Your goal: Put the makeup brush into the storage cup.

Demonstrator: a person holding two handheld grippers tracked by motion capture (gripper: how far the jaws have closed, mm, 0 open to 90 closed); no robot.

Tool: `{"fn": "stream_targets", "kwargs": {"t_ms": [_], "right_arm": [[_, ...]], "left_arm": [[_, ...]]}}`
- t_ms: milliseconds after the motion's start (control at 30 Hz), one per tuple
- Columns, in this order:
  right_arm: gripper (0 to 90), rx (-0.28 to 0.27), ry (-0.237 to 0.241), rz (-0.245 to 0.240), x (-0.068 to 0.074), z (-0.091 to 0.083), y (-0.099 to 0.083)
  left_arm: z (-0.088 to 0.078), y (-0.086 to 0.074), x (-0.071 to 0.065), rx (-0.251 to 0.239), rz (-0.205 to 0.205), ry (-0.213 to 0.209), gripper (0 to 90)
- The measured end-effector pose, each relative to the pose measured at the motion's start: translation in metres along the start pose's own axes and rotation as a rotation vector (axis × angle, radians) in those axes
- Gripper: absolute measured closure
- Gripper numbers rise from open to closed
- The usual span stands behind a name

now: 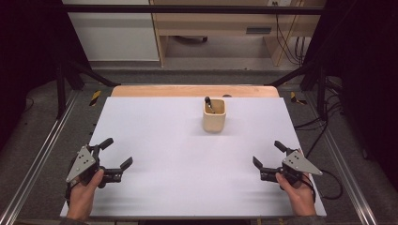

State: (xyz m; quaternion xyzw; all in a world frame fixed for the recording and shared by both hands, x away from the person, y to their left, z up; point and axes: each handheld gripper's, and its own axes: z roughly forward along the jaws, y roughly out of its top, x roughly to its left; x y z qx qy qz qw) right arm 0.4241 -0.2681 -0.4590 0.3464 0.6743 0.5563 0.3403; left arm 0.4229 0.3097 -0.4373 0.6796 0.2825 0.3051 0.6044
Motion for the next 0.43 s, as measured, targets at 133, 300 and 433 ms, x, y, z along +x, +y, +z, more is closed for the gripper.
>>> {"fn": "stream_targets", "kwargs": {"t_ms": [133,300,433], "right_arm": [[2.1,0.0,0.001,-0.001,0.0002,-0.001,-0.0033],[2.1,0.005,0.0,0.004,-0.0002,-0.0023,-0.007],[2.4,0.024,-0.004,0.016,0.0005,0.0001,-0.0087]], "left_arm": [[-0.0023,-0.0014,-0.0001,0.008,0.007,0.007,0.2],[-0.0052,-0.0018,0.0015,0.002,-0.003,0.016,0.2],[-0.0033,-0.0028,0.0024,0.002,-0.014,0.015,0.2]]}}
